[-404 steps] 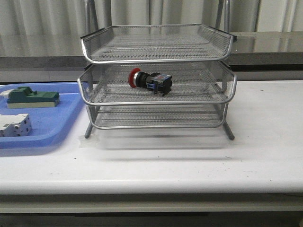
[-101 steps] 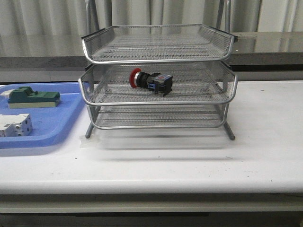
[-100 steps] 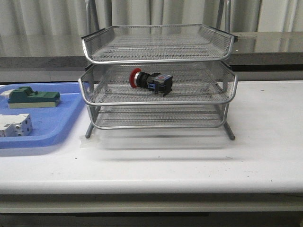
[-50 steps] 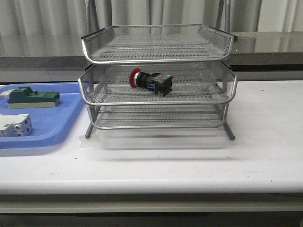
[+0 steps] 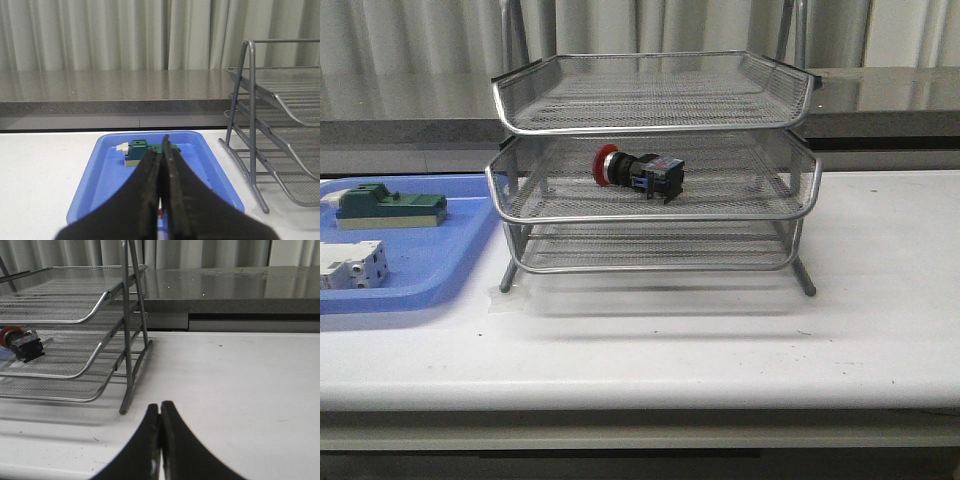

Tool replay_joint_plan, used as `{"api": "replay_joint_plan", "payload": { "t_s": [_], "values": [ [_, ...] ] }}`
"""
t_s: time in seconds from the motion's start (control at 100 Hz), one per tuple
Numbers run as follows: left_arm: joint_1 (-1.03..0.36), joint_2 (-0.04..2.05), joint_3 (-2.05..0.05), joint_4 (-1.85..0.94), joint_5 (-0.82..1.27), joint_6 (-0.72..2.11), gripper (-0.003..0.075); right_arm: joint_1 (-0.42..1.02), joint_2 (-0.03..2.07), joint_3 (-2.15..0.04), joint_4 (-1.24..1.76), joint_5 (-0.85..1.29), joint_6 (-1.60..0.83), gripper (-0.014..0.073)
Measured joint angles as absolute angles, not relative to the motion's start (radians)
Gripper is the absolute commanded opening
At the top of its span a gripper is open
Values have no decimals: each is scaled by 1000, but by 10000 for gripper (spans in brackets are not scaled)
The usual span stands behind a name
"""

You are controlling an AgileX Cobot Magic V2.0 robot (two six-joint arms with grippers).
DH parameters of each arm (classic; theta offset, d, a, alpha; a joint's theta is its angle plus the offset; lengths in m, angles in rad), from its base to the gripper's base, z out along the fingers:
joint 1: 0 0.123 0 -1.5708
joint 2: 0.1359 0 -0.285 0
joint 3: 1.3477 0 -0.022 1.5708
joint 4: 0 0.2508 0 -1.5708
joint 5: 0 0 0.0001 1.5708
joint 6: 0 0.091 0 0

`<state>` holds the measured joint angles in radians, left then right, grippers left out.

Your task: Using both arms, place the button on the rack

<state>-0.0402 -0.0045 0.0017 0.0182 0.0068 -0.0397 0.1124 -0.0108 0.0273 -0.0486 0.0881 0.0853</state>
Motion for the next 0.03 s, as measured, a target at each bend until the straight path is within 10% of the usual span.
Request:
{"api": "replay_joint_plan", "payload": {
  "t_s": [0.03],
  "values": [
    [-40,-5,2,18,7,-40,-20,112,-11,27,-49,88,85,-60]
  ]
}}
